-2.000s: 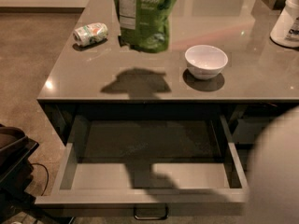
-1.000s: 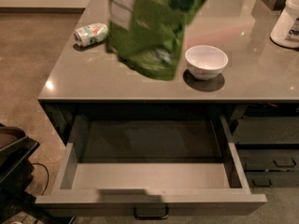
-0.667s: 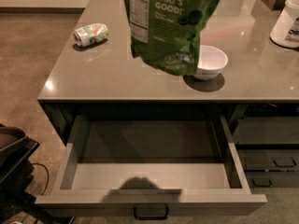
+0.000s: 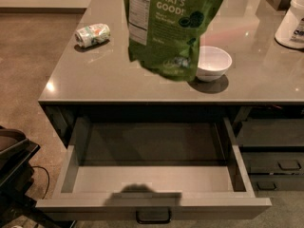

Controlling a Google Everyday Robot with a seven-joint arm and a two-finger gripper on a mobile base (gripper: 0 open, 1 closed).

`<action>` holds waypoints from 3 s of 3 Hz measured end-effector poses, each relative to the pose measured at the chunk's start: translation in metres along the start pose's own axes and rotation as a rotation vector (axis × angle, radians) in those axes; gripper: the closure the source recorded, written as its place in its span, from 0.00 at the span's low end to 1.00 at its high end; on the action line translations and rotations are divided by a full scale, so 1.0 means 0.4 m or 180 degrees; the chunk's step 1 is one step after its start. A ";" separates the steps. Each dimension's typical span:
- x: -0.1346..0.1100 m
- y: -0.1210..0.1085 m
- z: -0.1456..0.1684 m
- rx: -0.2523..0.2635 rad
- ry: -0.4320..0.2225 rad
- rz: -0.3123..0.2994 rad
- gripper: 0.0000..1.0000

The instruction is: Place green rice chip bag into top drawer

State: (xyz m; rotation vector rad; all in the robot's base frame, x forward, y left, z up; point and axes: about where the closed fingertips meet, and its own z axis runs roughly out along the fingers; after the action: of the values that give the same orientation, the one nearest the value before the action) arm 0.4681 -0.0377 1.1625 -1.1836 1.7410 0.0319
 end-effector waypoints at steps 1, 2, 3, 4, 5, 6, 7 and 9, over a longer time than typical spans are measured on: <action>0.000 0.000 0.000 0.0000 0.0000 0.0000 1.00; 0.000 0.000 0.000 0.0000 0.0000 0.0000 1.00; 0.000 0.000 0.000 0.0000 0.0000 0.0000 1.00; 0.000 0.000 0.000 0.0000 0.0000 0.0000 1.00; 0.038 0.034 0.020 -0.0001 -0.0063 0.0151 1.00; 0.114 0.087 0.049 0.0063 -0.0182 0.0457 1.00; 0.122 0.117 0.059 0.0051 -0.0209 0.0550 1.00; 0.176 0.157 0.089 0.0048 -0.0212 0.0726 1.00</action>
Offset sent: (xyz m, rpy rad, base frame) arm -0.0457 -0.0412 -0.1701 0.2671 0.2925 -0.1997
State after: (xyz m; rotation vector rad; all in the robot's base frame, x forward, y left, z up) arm 0.4460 -0.0354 1.0641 -0.9577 1.8060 0.1924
